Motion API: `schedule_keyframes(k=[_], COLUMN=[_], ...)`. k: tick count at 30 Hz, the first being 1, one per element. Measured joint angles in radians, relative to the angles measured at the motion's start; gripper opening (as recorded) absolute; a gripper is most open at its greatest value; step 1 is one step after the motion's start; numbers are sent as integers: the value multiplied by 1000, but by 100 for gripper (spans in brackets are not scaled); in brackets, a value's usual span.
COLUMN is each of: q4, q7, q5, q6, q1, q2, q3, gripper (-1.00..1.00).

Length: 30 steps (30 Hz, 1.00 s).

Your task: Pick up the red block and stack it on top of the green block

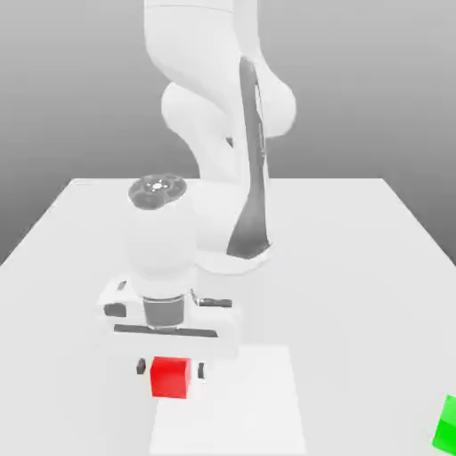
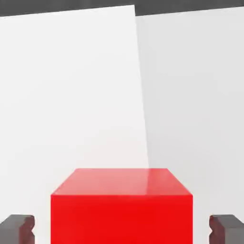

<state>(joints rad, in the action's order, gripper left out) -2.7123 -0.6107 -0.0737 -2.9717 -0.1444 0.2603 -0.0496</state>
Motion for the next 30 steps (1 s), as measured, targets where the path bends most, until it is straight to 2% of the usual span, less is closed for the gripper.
schedule_keyframes(k=[4, 11, 25, 29, 30], q4=[-1, -14, 452, 530, 535], q7=[-3, -44, -1, -27, -35], q5=[4, 67, 184, 249, 263], q6=[3, 193, 447, 395, 371], q1=[-2, 32, 387, 468, 476], q2=[-4, -208, 16, 152, 182], q3=[1, -9, 280, 287, 281], gripper=[-100, -100, -100, -100, 100])
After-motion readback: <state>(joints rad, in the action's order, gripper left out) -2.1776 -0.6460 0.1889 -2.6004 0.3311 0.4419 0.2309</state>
